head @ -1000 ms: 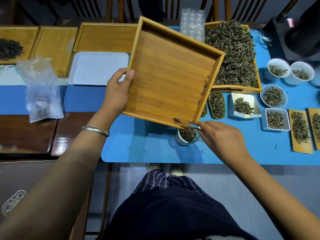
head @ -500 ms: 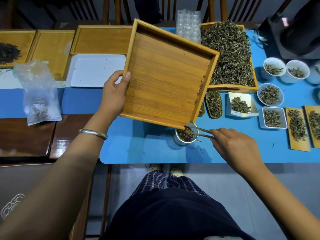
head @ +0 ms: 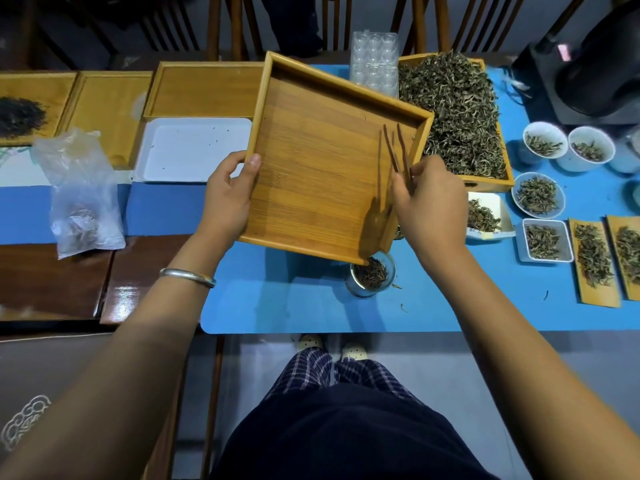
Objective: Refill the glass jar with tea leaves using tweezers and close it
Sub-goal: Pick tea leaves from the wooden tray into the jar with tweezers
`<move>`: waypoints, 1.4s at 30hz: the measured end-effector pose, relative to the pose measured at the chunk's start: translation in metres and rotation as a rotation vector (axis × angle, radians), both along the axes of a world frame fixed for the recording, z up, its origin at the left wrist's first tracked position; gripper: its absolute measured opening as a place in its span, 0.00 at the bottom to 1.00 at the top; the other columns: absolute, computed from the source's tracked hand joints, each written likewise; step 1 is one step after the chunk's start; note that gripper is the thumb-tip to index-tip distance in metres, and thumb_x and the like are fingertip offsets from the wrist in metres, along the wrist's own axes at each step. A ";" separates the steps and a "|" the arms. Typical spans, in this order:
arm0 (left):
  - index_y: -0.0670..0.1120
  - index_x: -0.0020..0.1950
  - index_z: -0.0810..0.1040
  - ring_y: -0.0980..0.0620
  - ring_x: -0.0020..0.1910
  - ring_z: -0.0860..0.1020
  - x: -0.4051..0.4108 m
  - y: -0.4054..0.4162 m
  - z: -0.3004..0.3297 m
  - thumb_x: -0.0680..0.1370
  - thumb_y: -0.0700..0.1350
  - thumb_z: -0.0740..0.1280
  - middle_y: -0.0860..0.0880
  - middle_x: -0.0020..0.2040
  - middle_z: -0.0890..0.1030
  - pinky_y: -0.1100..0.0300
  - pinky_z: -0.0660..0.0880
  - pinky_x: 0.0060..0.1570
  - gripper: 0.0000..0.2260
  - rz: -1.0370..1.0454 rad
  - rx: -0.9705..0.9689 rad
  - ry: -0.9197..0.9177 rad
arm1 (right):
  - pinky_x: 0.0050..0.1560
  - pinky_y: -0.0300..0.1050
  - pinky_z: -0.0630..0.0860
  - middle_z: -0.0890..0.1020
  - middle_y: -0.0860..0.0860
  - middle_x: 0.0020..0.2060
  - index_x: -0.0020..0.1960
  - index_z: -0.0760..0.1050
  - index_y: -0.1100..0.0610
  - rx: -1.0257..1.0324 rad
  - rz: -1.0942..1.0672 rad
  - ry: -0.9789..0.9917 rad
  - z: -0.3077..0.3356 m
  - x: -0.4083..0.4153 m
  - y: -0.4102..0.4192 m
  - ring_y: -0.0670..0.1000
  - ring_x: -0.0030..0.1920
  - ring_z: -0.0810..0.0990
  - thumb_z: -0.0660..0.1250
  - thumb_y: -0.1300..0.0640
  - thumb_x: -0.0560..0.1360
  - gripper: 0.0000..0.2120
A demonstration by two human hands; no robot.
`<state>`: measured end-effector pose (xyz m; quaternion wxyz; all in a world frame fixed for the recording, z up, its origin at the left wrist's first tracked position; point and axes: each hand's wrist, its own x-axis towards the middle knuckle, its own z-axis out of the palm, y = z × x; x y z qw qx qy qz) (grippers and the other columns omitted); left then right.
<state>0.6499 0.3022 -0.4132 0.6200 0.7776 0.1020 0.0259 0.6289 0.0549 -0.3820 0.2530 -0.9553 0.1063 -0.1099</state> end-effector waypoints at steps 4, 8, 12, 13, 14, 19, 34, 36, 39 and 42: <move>0.56 0.50 0.76 0.70 0.37 0.79 0.001 -0.001 0.000 0.83 0.51 0.60 0.68 0.38 0.81 0.74 0.74 0.35 0.06 -0.006 -0.009 0.004 | 0.36 0.47 0.68 0.81 0.62 0.44 0.53 0.72 0.64 -0.020 -0.096 0.002 0.000 0.017 0.007 0.63 0.45 0.79 0.63 0.53 0.78 0.14; 0.55 0.49 0.76 0.70 0.36 0.78 0.002 -0.001 -0.002 0.84 0.49 0.60 0.68 0.36 0.81 0.74 0.73 0.34 0.07 -0.004 -0.024 0.004 | 0.35 0.46 0.66 0.81 0.62 0.45 0.52 0.72 0.65 -0.011 -0.144 0.016 -0.002 0.018 0.005 0.63 0.45 0.80 0.62 0.54 0.78 0.13; 0.52 0.51 0.76 0.69 0.36 0.79 0.004 0.000 -0.004 0.84 0.48 0.60 0.67 0.36 0.82 0.74 0.74 0.35 0.06 -0.011 -0.033 -0.001 | 0.34 0.46 0.67 0.81 0.62 0.44 0.54 0.71 0.64 0.027 -0.149 0.061 -0.004 0.018 0.004 0.62 0.44 0.80 0.62 0.54 0.79 0.13; 0.50 0.51 0.76 0.69 0.36 0.79 0.005 0.000 -0.004 0.84 0.48 0.60 0.66 0.36 0.82 0.73 0.74 0.35 0.06 -0.018 -0.035 -0.003 | 0.33 0.48 0.70 0.81 0.62 0.44 0.54 0.70 0.63 0.061 -0.136 0.075 -0.004 0.017 0.004 0.62 0.42 0.81 0.62 0.54 0.79 0.12; 0.50 0.52 0.76 0.69 0.36 0.79 0.006 0.000 -0.004 0.84 0.48 0.60 0.66 0.36 0.82 0.73 0.74 0.35 0.06 -0.028 -0.032 -0.004 | 0.34 0.51 0.74 0.81 0.62 0.43 0.54 0.68 0.63 0.103 -0.123 0.090 -0.004 0.017 0.004 0.63 0.41 0.81 0.61 0.55 0.79 0.11; 0.48 0.53 0.76 0.69 0.36 0.79 0.010 -0.001 -0.005 0.84 0.48 0.60 0.66 0.36 0.82 0.74 0.74 0.34 0.07 -0.053 -0.021 -0.010 | 0.22 0.36 0.66 0.77 0.55 0.34 0.50 0.67 0.62 0.125 -0.105 0.095 -0.003 0.009 0.002 0.49 0.26 0.74 0.61 0.56 0.79 0.08; 0.47 0.55 0.76 0.69 0.38 0.79 0.009 -0.001 -0.009 0.84 0.49 0.60 0.67 0.38 0.82 0.75 0.73 0.35 0.08 -0.023 0.004 0.005 | 0.28 0.54 0.77 0.79 0.58 0.36 0.49 0.65 0.59 0.209 0.018 0.245 -0.024 -0.050 0.007 0.59 0.28 0.80 0.60 0.54 0.79 0.09; 0.46 0.55 0.77 0.69 0.39 0.79 0.009 -0.001 -0.009 0.83 0.49 0.60 0.65 0.38 0.82 0.75 0.73 0.36 0.08 -0.015 0.003 -0.001 | 0.31 0.56 0.78 0.80 0.59 0.35 0.50 0.65 0.59 0.207 0.020 0.280 -0.027 -0.058 0.008 0.61 0.30 0.80 0.60 0.54 0.79 0.09; 0.47 0.55 0.77 0.69 0.39 0.79 0.009 -0.001 -0.008 0.83 0.49 0.60 0.64 0.38 0.82 0.75 0.73 0.36 0.08 -0.011 -0.003 0.002 | 0.33 0.56 0.78 0.80 0.59 0.35 0.50 0.64 0.59 0.207 0.027 0.328 -0.030 -0.069 0.009 0.62 0.31 0.80 0.60 0.53 0.79 0.09; 0.48 0.55 0.76 0.70 0.38 0.79 0.008 -0.001 -0.007 0.84 0.49 0.60 0.68 0.37 0.82 0.75 0.73 0.35 0.08 -0.019 0.001 0.004 | 0.32 0.56 0.78 0.80 0.57 0.36 0.48 0.64 0.58 0.212 0.037 0.347 -0.032 -0.078 0.009 0.59 0.29 0.81 0.60 0.53 0.79 0.09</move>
